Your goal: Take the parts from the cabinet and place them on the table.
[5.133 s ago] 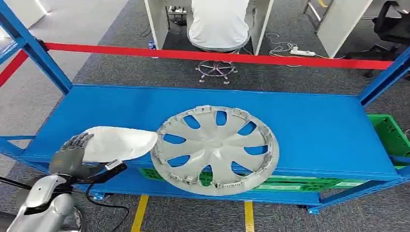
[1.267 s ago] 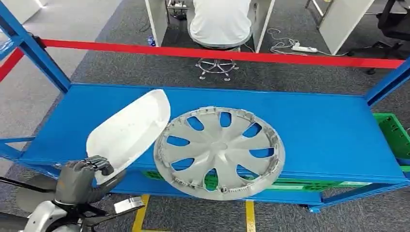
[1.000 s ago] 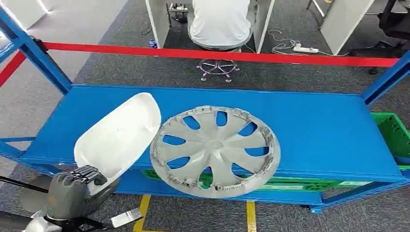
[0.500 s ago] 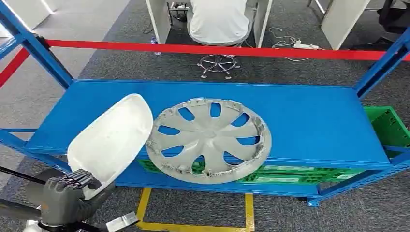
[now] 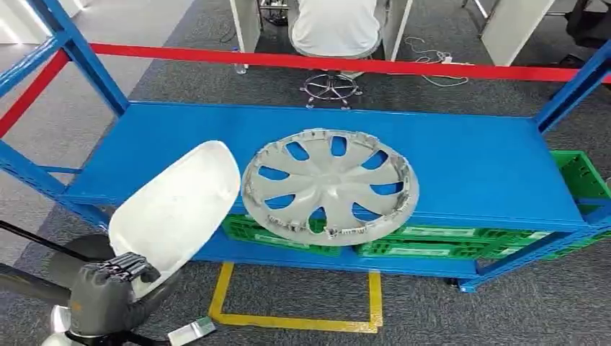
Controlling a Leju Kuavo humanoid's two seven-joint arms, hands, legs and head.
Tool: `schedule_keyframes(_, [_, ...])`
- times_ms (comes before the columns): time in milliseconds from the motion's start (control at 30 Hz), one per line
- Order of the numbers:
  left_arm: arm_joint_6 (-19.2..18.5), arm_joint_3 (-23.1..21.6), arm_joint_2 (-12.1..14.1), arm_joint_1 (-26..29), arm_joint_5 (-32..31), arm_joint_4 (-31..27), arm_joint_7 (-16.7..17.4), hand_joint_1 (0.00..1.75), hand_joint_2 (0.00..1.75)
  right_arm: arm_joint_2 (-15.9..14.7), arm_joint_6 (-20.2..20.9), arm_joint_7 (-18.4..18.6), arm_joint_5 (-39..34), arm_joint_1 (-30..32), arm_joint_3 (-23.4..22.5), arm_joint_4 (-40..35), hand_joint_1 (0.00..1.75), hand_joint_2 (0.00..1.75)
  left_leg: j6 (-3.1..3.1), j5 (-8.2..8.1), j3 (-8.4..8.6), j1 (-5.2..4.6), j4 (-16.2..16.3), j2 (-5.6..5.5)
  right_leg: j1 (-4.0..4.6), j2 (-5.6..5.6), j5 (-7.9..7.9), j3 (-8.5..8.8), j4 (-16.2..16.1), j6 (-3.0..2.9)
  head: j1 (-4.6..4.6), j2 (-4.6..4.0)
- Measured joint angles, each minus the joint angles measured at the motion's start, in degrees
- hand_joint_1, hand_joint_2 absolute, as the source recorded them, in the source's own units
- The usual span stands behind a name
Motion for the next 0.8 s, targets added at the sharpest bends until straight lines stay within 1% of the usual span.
schedule_keyframes(33, [0.0,-0.4,0.0,-0.2,-0.2,0.0,0.3,1.75,1.75,0.0,0.2,0.0,-0.1,0.0,0.0,0.1,0.00,0.00,-0.36,0.60,-0.17,0.07,0.0,0.12,0.03,0.03,-0.28,-0.13,-1.0,-0.05,-0.22,0.00])
schedule_keyframes(67, [0.0,-1.0,0.0,-0.6,-0.2,0.0,0.6,1.75,1.75,-0.1,0.4,0.0,-0.1,0.0,0.1,0.2,0.00,0.00,-0.67,1.11,-0.58,0.17,0.0,0.18,0.16,0.12,-0.30,-1.10,-1.1,-0.10,0.00,0.00])
schedule_keyframes(100, [0.0,-1.5,0.0,-1.0,-0.2,0.0,0.9,1.75,1.75,-0.2,0.4,0.1,-0.1,0.0,0.2,0.2,0.00,0.00,-0.96,1.69,-0.83,0.27,0.0,0.19,0.27,0.13,-0.08,-1.56,-0.9,-0.33,-0.15,0.02])
schedule_keyframes(133, [0.0,-1.8,0.2,-1.1,-0.2,0.0,1.3,1.75,1.75,-0.2,0.5,0.2,-0.1,0.3,0.2,0.2,0.00,0.00,-1.26,1.95,-0.98,0.02,0.1,0.09,-0.21,-0.09,0.59,-2.16,-1.4,-0.73,-0.02,0.00])
schedule_keyframes(167, [0.0,-2.1,0.5,-1.2,0.1,0.0,1.6,1.75,1.75,-0.2,0.6,0.2,-0.2,0.2,0.2,0.2,0.00,0.00,-1.66,0.08,-1.43,0.28,0.8,0.04,-0.34,-0.37,1.13,-2.37,-1.4,-1.13,0.11,0.00])
schedule_keyframes(200, [0.0,-2.4,0.7,-1.3,0.2,0.0,1.8,1.75,1.75,-0.3,0.6,0.4,-0.2,0.3,0.3,0.3,0.00,0.00,-2.14,-3.54,-1.98,0.48,3.0,0.00,-0.35,-0.42,1.69,-2.98,-1.4,-1.70,-0.18,0.00])
schedule_keyframes(233, [0.0,-2.6,0.9,-1.3,0.3,0.1,2.1,1.75,1.75,-0.3,0.8,0.5,-0.3,0.4,0.3,0.3,0.00,0.00,-2.53,-7.36,-2.67,0.81,6.9,0.01,-0.32,-0.52,2.21,-3.58,-1.4,-1.84,-0.50,0.00])
schedule_keyframes(267, [0.0,-2.8,1.1,-1.4,0.4,0.1,2.3,1.75,1.75,-0.3,1.1,0.5,-0.3,0.5,0.4,0.3,0.00,0.00,-2.81,-10.30,-3.32,1.05,11.0,0.01,-0.25,-0.63,2.73,-4.21,-1.3,-1.85,-0.31,0.00])
schedule_keyframes(300, [0.0,-3.0,1.3,-1.5,0.5,0.1,2.5,1.75,1.75,-0.4,1.2,0.5,-0.3,0.5,0.5,0.3,0.00,0.00,-3.06,-11.62,-3.63,1.22,14.7,0.01,-0.23,-0.71,3.25,-4.85,-1.2,-1.84,-0.44,0.00])
schedule_keyframes(333, [0.0,-3.1,1.5,-1.5,0.6,0.1,2.5,1.75,1.75,-0.4,1.3,0.5,-0.3,0.5,0.7,0.3,0.00,0.00,-3.24,-10.91,-3.38,1.34,16.4,0.00,-0.23,-0.77,3.77,-5.09,-1.0,-1.78,-0.39,0.00])
schedule_keyframes(367, [0.0,-3.2,1.6,-1.6,0.7,0.1,2.6,1.75,1.75,-0.4,1.4,0.5,-0.3,0.5,0.8,0.3,0.00,0.00,-3.32,-8.87,-2.31,1.47,16.2,0.01,-0.23,-0.83,4.23,-6.04,-0.7,-1.70,-0.48,0.00])
schedule_keyframes(400, [0.0,-3.4,1.7,-1.7,0.7,0.1,2.6,1.75,1.75,-0.5,1.4,0.5,-0.3,0.5,0.8,0.3,0.00,0.00,-3.29,-6.30,-0.32,1.58,14.0,0.01,-0.23,-0.85,4.63,-7.03,-0.2,-1.55,-0.41,0.00])
schedule_keyframes(433, [0.0,-3.6,1.8,-1.7,0.6,0.1,2.6,1.75,1.75,-0.5,1.4,0.5,-0.3,0.4,0.8,0.3,0.00,0.00,-3.11,-4.34,2.87,1.61,9.5,0.01,-0.24,-0.83,4.92,-7.93,0.3,-1.40,-0.44,0.00])
schedule_keyframes(467, [0.0,-3.7,2.0,-1.8,0.6,0.1,2.6,1.75,1.75,-0.5,1.4,0.5,-0.3,0.4,0.8,0.3,0.00,0.00,-2.80,-4.07,6.17,1.60,4.8,-0.03,-0.24,-0.80,5.16,-8.40,0.7,-1.22,-0.48,0.00])
schedule_keyframes(500, [0.0,-3.7,2.1,-1.9,0.6,0.1,2.6,1.75,1.75,-0.5,1.4,0.5,-0.3,0.4,0.8,0.3,0.00,0.00,-2.36,-5.73,8.70,1.34,0.5,-0.04,0.05,-0.79,5.45,-8.87,1.0,-0.90,-0.46,0.00])
schedule_keyframes(533, [0.0,-3.8,2.1,-2.0,0.6,0.1,2.6,1.75,1.75,-0.5,1.4,0.5,-0.3,0.4,0.8,0.3,0.00,0.00,-1.95,-6.29,9.35,1.30,-1.2,-0.05,0.02,-0.80,6.01,-9.12,1.1,-0.50,-0.31,0.00])
schedule_keyframes(600, [0.0,-3.9,2.1,-2.0,0.7,0.1,2.6,1.75,1.75,-0.5,1.4,0.5,-0.4,0.4,0.9,0.3,0.00,0.00,-1.73,-6.22,8.74,1.06,-1.2,-0.04,-0.12,-0.83,6.89,-9.68,1.0,-0.01,-0.44,0.00])
schedule_keyframes(800, [0.0,-3.9,2.1,-2.0,0.7,0.1,2.6,1.75,1.75,-0.5,1.4,0.5,-0.4,0.4,0.9,0.3,0.00,0.00,-1.72,-6.23,8.72,1.06,-1.2,-0.04,-0.13,-0.83,6.92,-9.69,1.0,0.01,-0.44,0.00])
